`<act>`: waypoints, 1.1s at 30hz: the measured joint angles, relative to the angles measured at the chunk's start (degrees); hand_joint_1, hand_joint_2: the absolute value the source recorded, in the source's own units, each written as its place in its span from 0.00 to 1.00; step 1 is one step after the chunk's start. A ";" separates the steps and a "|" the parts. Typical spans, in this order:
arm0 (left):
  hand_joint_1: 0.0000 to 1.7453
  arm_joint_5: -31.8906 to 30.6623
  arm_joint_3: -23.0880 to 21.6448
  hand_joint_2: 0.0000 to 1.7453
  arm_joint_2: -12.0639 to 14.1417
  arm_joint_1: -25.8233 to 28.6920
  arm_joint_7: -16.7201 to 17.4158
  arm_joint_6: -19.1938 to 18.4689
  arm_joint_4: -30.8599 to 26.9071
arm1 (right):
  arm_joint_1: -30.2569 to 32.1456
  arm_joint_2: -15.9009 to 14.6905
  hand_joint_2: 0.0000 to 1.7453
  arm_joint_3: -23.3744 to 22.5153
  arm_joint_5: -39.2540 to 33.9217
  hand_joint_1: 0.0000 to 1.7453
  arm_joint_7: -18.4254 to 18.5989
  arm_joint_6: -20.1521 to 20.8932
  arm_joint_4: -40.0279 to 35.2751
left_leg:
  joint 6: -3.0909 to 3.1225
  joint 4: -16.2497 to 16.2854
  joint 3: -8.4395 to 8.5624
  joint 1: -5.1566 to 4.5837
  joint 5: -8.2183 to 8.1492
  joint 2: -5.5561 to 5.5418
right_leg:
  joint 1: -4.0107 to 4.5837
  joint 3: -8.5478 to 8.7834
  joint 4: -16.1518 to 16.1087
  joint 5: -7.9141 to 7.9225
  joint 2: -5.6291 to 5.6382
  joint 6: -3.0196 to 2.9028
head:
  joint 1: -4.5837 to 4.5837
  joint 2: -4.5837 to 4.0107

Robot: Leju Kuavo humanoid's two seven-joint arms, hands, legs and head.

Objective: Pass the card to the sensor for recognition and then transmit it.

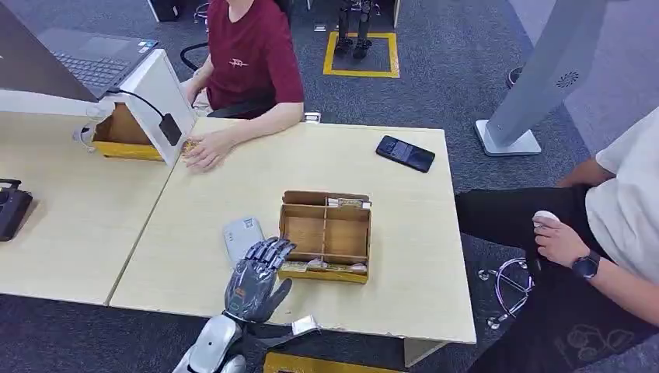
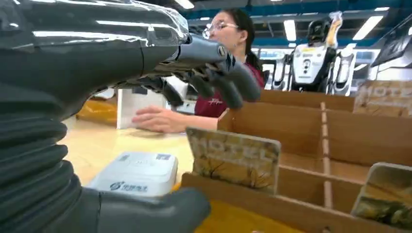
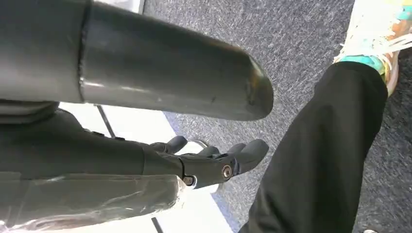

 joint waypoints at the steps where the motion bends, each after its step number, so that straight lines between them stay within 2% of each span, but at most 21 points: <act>1: 1.00 0.20 0.13 1.00 -0.02 0.00 -0.02 0.00 0.31 | 0.00 0.00 0.00 0.00 0.00 0.00 0.00 0.02 0.00 | 0.00 0.00 0.00 0.00 0.00 0.00 | 0.00 0.00 0.00 0.00 0.00 0.00 | 0.02 0.00; 5: 1.00 0.85 0.85 1.00 -0.11 -0.03 -0.24 0.00 1.38 | 0.00 0.04 0.00 -0.02 0.02 0.00 0.00 0.09 0.00 | 0.00 0.00 0.00 0.00 0.00 0.00 | 0.00 0.00 0.00 0.00 0.00 0.00 | 0.00 0.00; 15: 1.00 2.91 3.26 1.00 -1.14 -0.38 -3.41 0.26 2.60 | -0.01 0.22 0.00 -0.09 0.02 0.00 0.00 0.13 -0.02 | 0.00 0.00 0.01 0.00 0.00 0.00 | 0.00 0.01 0.00 0.00 0.00 0.00 | 0.02 0.00; 20: 1.00 6.08 5.69 1.00 -2.41 -0.35 -8.03 0.28 3.23 | -0.01 0.22 0.00 -0.20 0.02 0.00 0.00 0.15 -0.02 | 0.00 0.00 0.00 0.00 0.00 0.00 | 0.00 0.01 0.00 0.00 0.00 0.00 | 0.00 0.00; 24: 1.00 11.41 8.47 1.00 -3.98 -0.32 -14.19 0.28 3.84 | 0.02 0.22 0.00 -0.59 0.02 0.00 0.00 0.07 -0.02 | 0.00 0.00 -0.01 -0.01 0.00 -0.01 | 0.00 0.01 0.00 0.00 -0.01 0.00 | 0.02 0.00; 27: 1.00 16.09 9.25 1.00 -4.81 -0.32 -17.14 0.28 3.98 | 0.08 0.22 0.00 -1.07 -0.02 0.00 -0.02 -0.11 -0.02 | 0.00 0.00 0.00 -0.01 0.00 -0.01 | 0.00 0.01 0.00 0.00 -0.01 0.00 | 0.00 0.00; 29: 1.00 20.38 9.16 1.00 -5.03 -0.24 -17.25 0.28 3.35 | 0.16 0.22 0.00 -1.40 -0.07 0.00 -0.04 -0.31 -0.02 | 0.00 0.01 0.00 0.00 0.00 -0.01 | 0.00 0.00 0.00 0.00 0.00 0.00 | 0.02 0.00; 30: 1.00 22.67 8.68 1.00 -4.87 -0.20 -16.21 0.28 2.42 | 0.22 0.22 0.00 -1.51 -0.13 0.00 -0.04 -0.44 -0.02 | 0.00 0.02 0.00 0.00 0.00 0.00 | 0.00 -0.02 0.00 0.00 0.00 0.00 | 0.00 0.00; 33: 1.00 29.52 3.03 1.00 -2.05 -0.65 -10.44 0.24 -3.68 | 0.52 0.22 0.00 -1.73 -0.39 0.00 -0.15 -0.72 -0.02 | 0.00 0.02 -0.01 0.02 0.00 -0.01 | 0.00 -0.03 0.00 0.00 -0.01 0.00 | 0.02 0.00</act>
